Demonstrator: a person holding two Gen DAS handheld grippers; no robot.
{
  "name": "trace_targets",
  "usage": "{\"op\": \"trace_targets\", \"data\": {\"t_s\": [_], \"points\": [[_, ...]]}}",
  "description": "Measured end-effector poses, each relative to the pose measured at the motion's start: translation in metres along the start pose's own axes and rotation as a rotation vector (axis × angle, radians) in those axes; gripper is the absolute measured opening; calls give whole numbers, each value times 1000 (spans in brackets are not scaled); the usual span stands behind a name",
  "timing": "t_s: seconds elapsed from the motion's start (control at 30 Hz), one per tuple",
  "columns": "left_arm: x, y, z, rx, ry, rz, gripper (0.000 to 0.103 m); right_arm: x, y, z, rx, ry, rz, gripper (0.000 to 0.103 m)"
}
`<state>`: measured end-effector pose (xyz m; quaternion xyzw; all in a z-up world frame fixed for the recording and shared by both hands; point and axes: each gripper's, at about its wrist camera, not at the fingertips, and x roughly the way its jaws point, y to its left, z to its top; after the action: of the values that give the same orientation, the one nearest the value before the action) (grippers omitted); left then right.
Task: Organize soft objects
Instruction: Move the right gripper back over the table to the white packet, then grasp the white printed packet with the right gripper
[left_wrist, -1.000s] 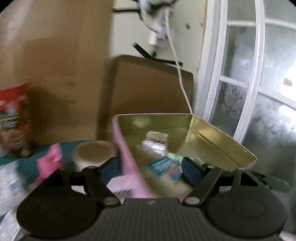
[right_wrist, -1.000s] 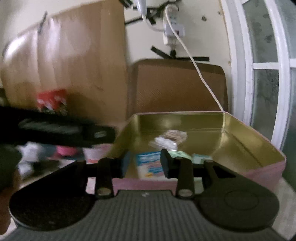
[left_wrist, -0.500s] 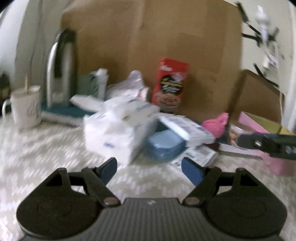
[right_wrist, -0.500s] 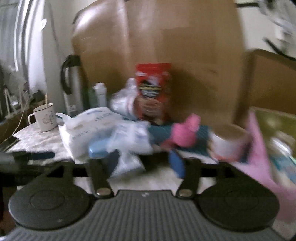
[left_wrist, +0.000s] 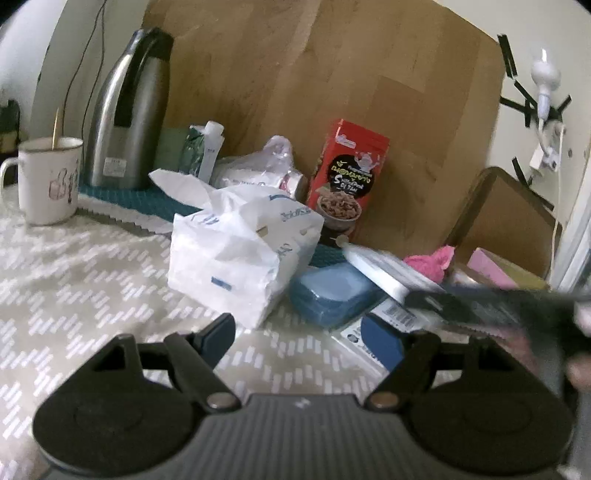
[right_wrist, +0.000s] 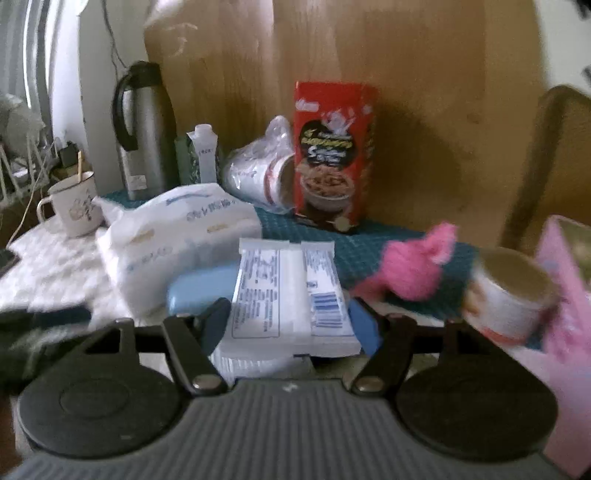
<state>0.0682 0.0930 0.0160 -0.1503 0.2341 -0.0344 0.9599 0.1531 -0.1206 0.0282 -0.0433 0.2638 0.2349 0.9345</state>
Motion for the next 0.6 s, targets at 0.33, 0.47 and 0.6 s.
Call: {"op": "trace_targets", "data": {"t_s": [0.33, 0.47, 0.6], "points": [[3, -46, -10, 63, 127, -185, 76, -129, -36, -111, 98, 21, -161, 55], [8, -111, -27, 145, 279, -351, 76, -153, -55, -133, 180, 37, -234, 57], [18, -151, -41, 174, 411, -399, 77, -165, -60, -143, 217, -3, -192, 76]]}}
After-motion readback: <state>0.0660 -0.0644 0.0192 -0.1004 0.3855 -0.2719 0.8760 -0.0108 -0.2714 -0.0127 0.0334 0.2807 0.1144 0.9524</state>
